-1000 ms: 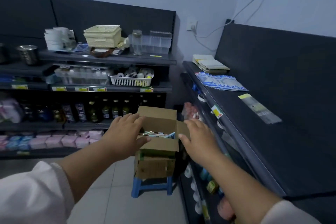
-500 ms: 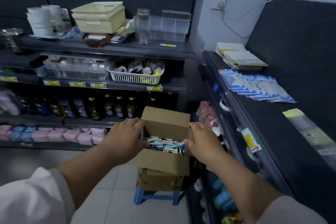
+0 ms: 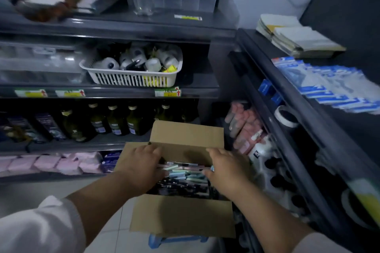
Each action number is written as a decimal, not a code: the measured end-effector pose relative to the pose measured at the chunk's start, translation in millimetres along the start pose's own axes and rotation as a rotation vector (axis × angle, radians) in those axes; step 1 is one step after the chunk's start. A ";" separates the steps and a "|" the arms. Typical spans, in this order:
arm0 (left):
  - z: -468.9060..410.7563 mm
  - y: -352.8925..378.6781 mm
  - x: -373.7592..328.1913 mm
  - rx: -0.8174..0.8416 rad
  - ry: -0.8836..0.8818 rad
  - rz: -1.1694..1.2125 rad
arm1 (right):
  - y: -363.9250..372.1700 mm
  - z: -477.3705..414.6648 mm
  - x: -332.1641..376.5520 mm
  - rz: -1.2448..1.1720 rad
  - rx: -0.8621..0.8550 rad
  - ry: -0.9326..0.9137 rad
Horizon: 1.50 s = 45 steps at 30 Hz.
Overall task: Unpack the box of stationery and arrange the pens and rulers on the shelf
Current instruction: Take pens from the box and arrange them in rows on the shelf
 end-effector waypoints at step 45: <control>-215.2 268.3 -23.5 0.286 0.055 0.322 | 229.0 -206.6 -154.8 0.250 0.368 -0.010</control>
Point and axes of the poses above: each hand's wrist, its own z-axis away from the middle knuckle, its own y-axis out of the palm, x = y × z, the point moved 5 cm from there along -z, towards the middle knuckle, and after that the axes turned 15 degrees about -z, right-handed, at the moved point
